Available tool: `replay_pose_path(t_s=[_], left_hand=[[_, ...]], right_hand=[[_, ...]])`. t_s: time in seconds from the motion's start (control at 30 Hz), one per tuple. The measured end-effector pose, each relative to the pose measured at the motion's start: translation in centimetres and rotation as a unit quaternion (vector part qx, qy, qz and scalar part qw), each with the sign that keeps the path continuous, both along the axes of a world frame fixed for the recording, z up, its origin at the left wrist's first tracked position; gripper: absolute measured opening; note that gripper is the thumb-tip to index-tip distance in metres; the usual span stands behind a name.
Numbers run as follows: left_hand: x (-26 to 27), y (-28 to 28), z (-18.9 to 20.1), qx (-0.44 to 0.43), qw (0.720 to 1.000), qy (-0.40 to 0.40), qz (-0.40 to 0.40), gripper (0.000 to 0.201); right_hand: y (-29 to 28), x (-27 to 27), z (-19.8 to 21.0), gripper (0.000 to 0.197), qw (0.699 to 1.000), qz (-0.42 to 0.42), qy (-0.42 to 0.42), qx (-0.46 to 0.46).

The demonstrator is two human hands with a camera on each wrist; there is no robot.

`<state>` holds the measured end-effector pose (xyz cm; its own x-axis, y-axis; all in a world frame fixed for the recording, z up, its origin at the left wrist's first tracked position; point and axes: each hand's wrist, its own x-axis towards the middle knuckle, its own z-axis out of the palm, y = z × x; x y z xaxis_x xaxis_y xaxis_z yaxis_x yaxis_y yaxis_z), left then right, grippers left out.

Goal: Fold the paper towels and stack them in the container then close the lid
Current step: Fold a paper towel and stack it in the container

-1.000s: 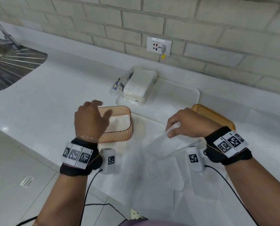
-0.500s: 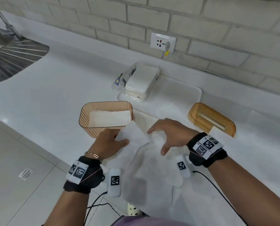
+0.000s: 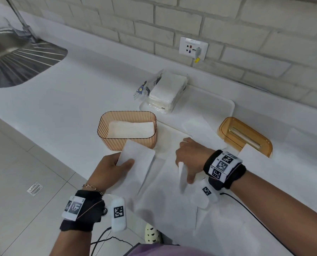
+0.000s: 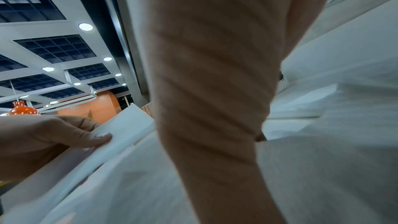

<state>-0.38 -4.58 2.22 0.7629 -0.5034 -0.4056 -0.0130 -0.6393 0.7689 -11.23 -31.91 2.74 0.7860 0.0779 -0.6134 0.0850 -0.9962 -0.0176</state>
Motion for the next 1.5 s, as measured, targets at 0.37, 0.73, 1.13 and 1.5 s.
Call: replay_pose_path(t_s=[0.37,0.73,1.13,1.5], left_hand=[[-3.0,-3.3,-0.3,-0.208,0.963,0.091,0.144,0.030],[-7.1,-9.2,2.0,-0.363,0.834,0.349,0.226,0.037],[-7.4,-8.8,0.1,-0.327,0.848,0.399,0.117,0.082],[-7.1,-7.8,-0.5,-0.310,0.899,0.287,0.118,0.035]], right_hand=[[-3.8,-0.3,7.8,0.046,0.853,-0.335,-0.183,0.356],[-0.2,-3.3,4.6,0.030,0.603,-0.548,-0.224,0.535],[1.5,-4.8,1.9,0.055,0.634,-0.559,-0.303,0.440],[-0.5,-5.9,2.2,0.080,0.675,-0.542,-0.202,0.459]])
